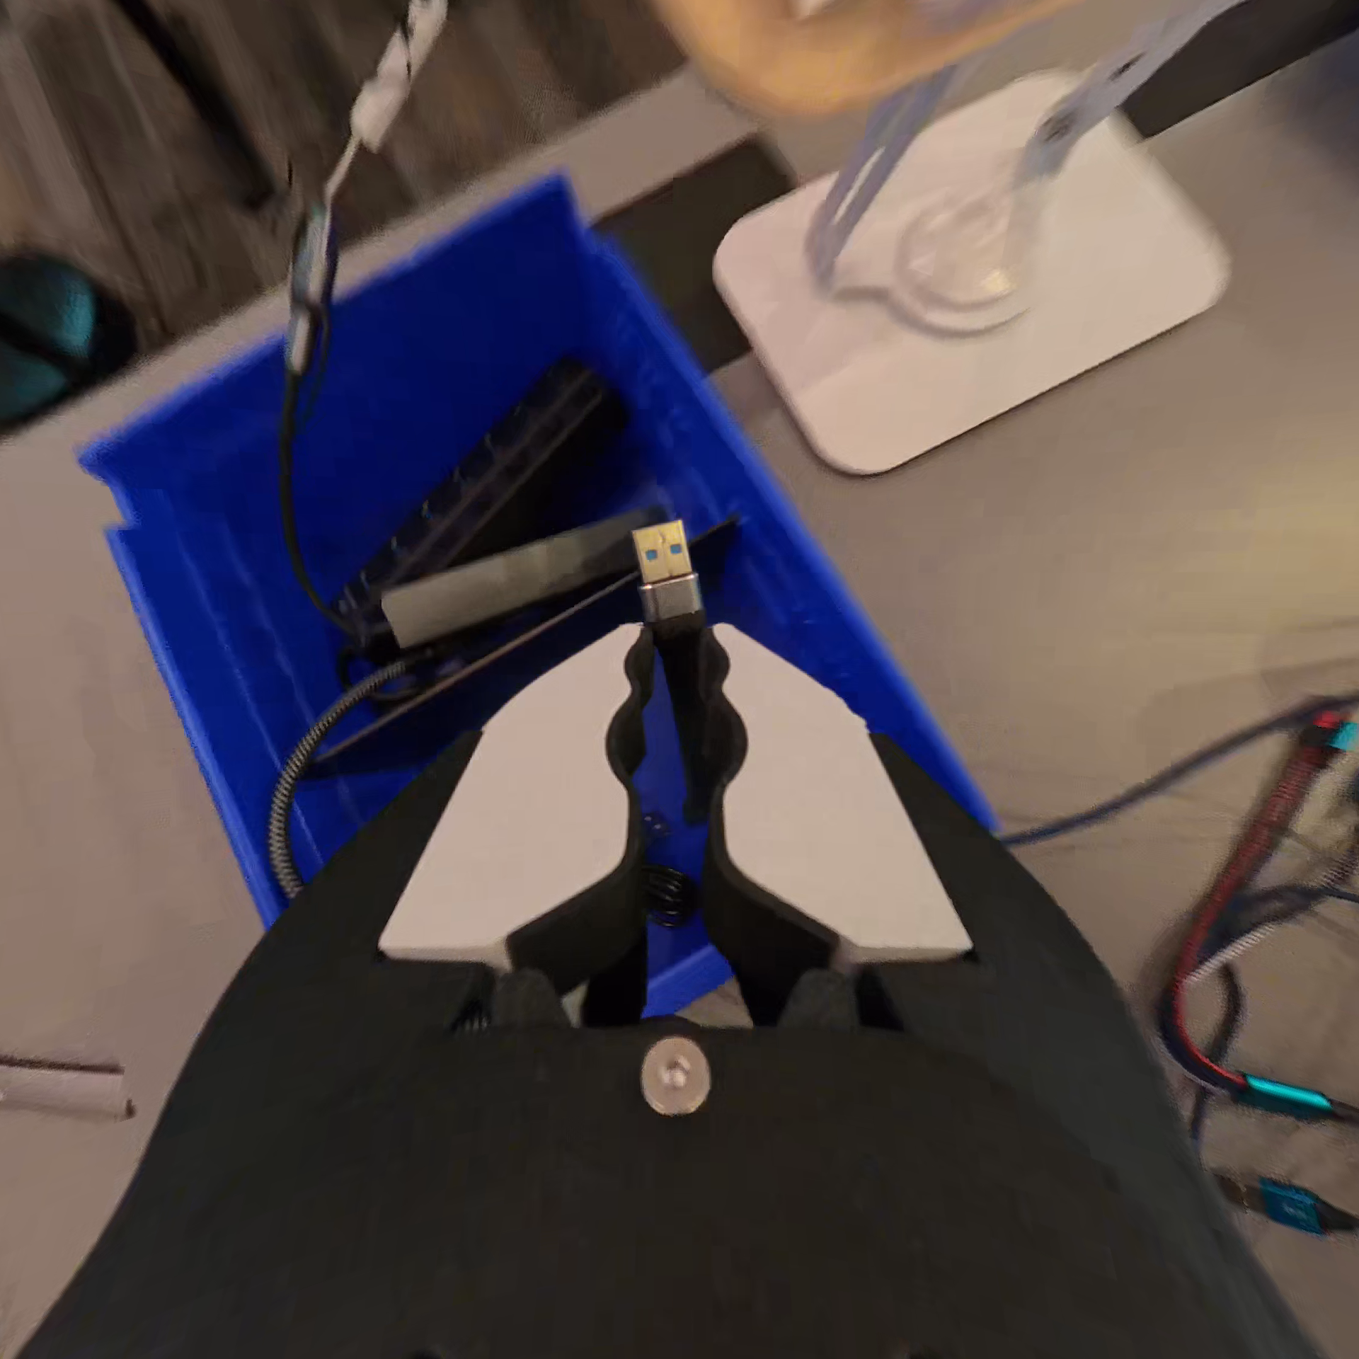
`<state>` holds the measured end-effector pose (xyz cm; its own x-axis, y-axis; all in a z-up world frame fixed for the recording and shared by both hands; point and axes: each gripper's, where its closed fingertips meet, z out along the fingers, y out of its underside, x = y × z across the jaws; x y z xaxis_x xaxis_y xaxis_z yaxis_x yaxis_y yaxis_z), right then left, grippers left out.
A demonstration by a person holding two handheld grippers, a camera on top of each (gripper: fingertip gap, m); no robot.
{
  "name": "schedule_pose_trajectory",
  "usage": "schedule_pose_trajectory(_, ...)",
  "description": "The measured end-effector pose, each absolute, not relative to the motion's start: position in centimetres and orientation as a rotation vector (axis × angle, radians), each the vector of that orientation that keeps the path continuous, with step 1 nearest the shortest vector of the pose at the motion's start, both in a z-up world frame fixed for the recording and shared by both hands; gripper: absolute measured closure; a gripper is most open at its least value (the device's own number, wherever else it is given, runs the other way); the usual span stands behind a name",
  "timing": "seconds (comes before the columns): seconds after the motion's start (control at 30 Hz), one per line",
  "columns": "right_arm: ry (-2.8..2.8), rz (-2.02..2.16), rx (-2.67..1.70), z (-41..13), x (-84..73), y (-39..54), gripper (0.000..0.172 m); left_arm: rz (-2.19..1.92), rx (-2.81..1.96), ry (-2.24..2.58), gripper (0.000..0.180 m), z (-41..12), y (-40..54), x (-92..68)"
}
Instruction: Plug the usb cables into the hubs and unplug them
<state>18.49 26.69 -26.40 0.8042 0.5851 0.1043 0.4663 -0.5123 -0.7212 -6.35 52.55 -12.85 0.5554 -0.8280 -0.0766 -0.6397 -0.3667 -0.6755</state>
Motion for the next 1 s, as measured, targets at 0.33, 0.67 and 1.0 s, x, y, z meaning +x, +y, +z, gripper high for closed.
schedule_pose_trajectory(0.33,-0.770,0.194,-2.203,-26.4,18.5,26.7,0.100,-0.546,-1.655,1.793,0.168,-6.2,32.8,2.5)
schedule_pose_trajectory(0.67,-0.772,0.190,-2.200,-26.4,18.5,26.7,0.100,-0.549,-1.654,2.273,0.168,-22.9,23.3,5.6)
schedule_pose_trajectory(1.0,-0.772,0.192,-2.201,-26.4,18.5,26.7,0.100,-0.573,-1.623,2.272,0.119,-22.0,22.9,5.4)
